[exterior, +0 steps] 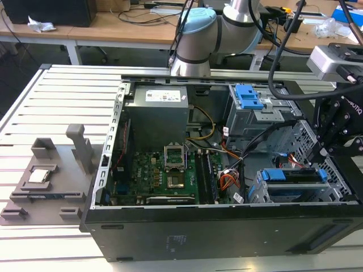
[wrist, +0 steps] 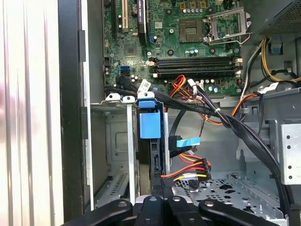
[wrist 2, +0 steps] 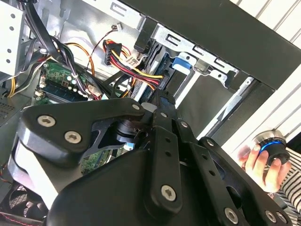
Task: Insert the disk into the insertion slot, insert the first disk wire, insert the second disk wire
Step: 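Insert the first disk wire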
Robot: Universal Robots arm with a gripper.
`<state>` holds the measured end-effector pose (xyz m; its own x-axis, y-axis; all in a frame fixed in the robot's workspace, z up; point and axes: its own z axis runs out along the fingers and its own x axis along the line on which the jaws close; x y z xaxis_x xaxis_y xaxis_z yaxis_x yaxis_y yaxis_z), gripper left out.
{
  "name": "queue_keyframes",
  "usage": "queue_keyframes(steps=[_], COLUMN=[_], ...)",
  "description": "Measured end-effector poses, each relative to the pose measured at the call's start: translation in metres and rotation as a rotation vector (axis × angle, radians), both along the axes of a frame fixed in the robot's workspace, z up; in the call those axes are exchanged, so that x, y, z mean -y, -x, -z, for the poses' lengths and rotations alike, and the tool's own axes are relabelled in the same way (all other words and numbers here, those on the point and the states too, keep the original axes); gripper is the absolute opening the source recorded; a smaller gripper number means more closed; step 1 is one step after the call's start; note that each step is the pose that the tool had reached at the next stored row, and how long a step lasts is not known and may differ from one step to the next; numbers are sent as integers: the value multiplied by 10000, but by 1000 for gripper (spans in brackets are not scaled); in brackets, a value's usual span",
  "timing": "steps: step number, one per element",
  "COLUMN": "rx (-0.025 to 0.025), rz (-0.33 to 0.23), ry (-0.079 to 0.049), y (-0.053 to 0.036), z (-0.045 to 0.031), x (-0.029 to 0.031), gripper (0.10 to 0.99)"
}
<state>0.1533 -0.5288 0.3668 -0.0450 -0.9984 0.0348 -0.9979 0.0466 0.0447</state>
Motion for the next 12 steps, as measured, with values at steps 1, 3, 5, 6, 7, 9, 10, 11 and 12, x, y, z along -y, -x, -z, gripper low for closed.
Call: queue_keyframes(steps=[1, 3, 5, 6, 7, 9, 10, 11, 12], rx=[0, 0, 0, 0, 0, 0, 0, 0, 0], rz=[0, 0, 0, 0, 0, 0, 0, 0, 0], ry=[1, 1, 0, 0, 0, -1, -1, -2, -2], y=[0, 0, 0, 0, 0, 0, 0, 0, 0], z=[0, -1, -1, -1, -1, -1, -1, -1, -1], x=[0, 0, 0, 0, 0, 0, 0, 0, 0], gripper=[106, 106, 106, 106, 106, 106, 106, 106, 106])
